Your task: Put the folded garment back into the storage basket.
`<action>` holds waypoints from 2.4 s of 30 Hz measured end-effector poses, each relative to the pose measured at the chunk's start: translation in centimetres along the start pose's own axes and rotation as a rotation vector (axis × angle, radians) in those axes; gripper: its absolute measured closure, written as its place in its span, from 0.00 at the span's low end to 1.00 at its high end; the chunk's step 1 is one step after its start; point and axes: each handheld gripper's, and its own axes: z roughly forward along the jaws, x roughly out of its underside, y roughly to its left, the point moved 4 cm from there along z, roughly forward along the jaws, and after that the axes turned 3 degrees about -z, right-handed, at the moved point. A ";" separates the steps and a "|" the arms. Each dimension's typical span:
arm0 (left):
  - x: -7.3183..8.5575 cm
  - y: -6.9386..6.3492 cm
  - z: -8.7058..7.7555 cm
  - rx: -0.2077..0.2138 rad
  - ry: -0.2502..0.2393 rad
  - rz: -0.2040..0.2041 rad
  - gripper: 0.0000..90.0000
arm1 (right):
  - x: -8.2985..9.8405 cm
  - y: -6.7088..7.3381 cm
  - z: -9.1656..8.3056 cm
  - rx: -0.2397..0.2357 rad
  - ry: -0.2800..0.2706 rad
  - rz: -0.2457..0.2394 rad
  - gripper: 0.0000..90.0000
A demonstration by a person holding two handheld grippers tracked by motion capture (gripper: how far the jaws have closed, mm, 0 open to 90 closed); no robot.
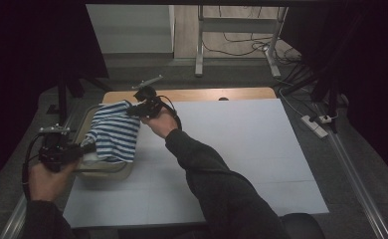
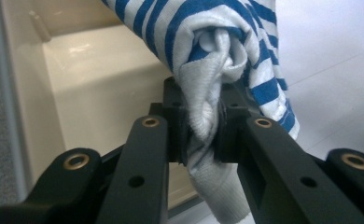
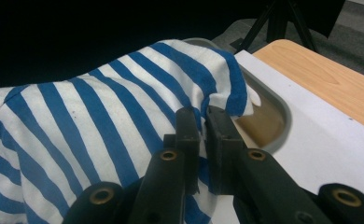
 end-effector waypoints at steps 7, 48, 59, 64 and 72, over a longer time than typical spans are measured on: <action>0.8 1.7 -0.3 -0.037 0.002 -0.026 0.86 | -0.1 0.8 1.9 -0.005 0.013 -0.014 0.93; 2.3 4.0 3.4 -0.162 0.061 -0.013 0.43 | 2.5 0.0 5.9 0.084 0.050 -0.022 0.54; 1.8 3.2 3.3 -0.067 -0.032 -0.036 0.15 | 3.1 1.0 4.8 0.031 0.059 -0.056 0.28; 1.7 2.5 3.3 0.014 -0.027 -0.074 0.12 | 3.3 1.3 4.3 0.015 0.079 -0.077 0.17; 1.3 0.6 3.8 0.051 -0.045 -0.029 0.01 | 4.1 1.6 3.6 0.007 0.117 -0.085 0.06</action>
